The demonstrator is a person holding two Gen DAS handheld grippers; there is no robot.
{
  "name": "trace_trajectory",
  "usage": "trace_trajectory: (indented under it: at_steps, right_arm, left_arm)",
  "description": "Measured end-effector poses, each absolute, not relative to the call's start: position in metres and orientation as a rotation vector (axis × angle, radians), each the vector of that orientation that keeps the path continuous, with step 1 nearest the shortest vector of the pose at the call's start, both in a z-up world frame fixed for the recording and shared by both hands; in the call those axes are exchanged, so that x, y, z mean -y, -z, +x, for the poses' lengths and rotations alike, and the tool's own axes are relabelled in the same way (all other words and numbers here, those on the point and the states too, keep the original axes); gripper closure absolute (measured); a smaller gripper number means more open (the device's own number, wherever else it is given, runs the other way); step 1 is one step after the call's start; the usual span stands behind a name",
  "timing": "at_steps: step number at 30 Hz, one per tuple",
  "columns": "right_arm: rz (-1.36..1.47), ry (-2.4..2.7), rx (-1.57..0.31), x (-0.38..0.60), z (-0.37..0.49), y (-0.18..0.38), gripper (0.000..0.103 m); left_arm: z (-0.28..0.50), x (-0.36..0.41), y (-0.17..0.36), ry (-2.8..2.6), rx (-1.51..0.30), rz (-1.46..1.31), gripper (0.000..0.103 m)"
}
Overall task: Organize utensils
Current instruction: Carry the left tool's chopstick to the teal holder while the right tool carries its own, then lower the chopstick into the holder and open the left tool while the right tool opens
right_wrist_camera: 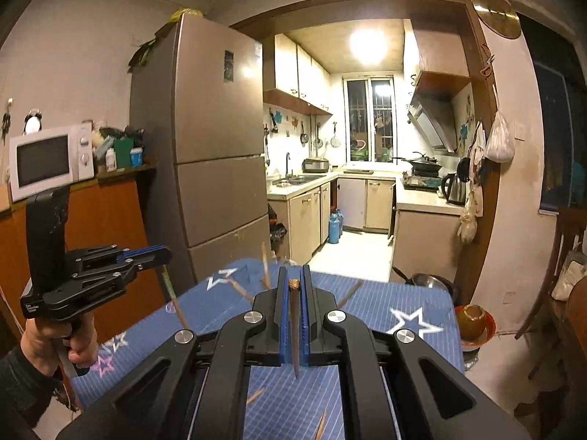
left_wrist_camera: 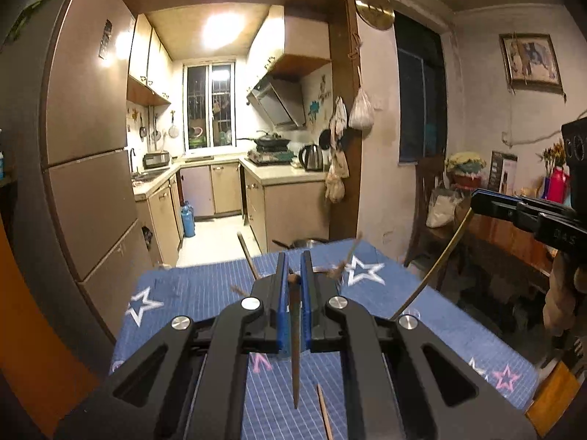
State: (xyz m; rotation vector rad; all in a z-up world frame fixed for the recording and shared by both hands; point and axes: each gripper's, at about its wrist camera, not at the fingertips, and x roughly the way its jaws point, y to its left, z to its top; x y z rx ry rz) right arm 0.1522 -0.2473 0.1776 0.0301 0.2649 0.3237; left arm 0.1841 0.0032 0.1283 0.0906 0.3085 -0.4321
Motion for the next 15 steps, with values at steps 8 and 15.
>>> trace_trajectory:
  at_steps: [8, 15]
  right_arm:
    - [0.029, -0.296, -0.243, 0.254, 0.190, -0.231, 0.096]
    - [0.011, -0.263, -0.239, 0.253, 0.235, -0.269, 0.096]
  left_arm:
    - [0.210, 0.002, -0.183, 0.411, -0.256, 0.074, 0.098]
    - [0.238, 0.016, -0.214, 0.396, -0.215, 0.055, 0.098]
